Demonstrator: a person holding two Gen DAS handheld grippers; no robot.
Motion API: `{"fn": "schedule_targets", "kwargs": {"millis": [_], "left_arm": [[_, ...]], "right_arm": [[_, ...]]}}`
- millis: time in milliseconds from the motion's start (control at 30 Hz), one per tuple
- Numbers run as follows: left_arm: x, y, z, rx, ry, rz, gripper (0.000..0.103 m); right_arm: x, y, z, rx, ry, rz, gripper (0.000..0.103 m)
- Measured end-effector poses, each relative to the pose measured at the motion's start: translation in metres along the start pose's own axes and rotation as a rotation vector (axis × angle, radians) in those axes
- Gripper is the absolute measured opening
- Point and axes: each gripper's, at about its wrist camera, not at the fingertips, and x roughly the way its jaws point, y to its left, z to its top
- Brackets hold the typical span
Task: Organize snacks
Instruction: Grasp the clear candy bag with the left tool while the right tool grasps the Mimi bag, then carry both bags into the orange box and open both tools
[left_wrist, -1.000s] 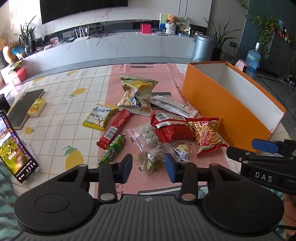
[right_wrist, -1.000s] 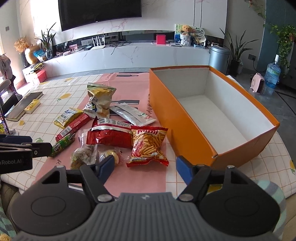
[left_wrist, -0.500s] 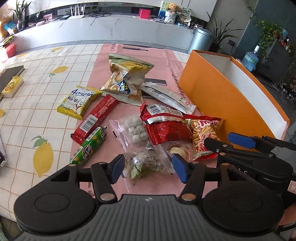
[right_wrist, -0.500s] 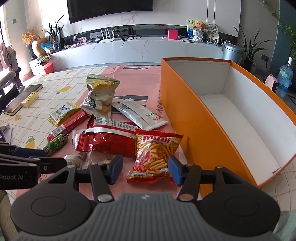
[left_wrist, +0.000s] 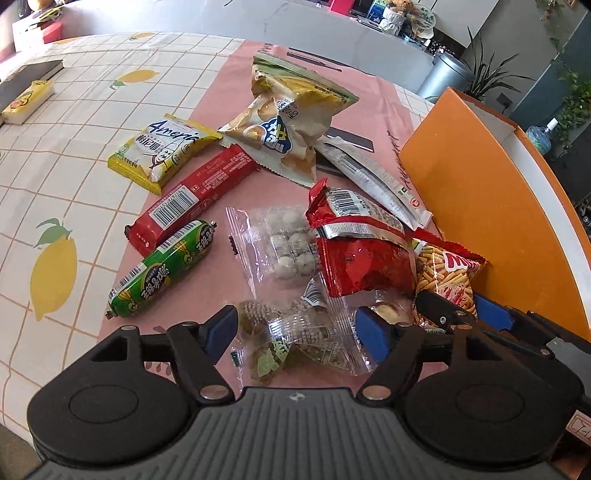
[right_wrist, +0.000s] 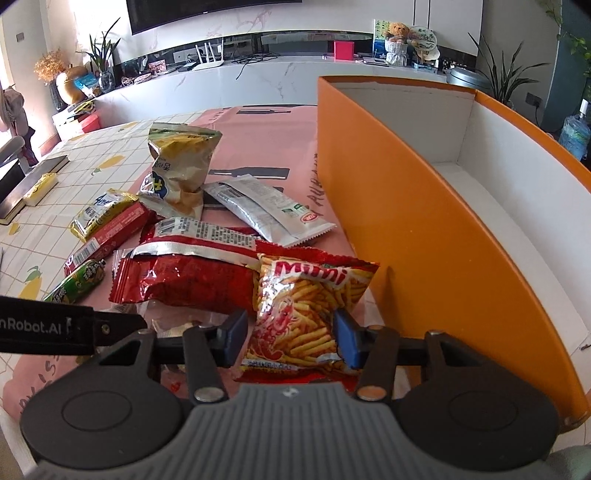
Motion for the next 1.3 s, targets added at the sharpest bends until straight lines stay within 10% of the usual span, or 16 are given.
{"fn": "schedule_targets", "kwargs": {"millis": [500,933,1300], "left_arm": [[0.013,-0.010,-0.003,0.071,-0.007,0.114,0.094],[0.000,-0.023,-0.010,0.197,-0.078,0.159,0.052],[-0.040,-0.021,-0.011,0.166,-0.178,0.139,0.049]], "right_arm": [[0.014,0.001,-0.002,0.015,0.039,-0.044,0.052],[0.006,0.003,-0.004,0.000,0.007,-0.048,0.039],[-0.033,0.009,-0.007,-0.046,-0.091,-0.025,0.038]]}}
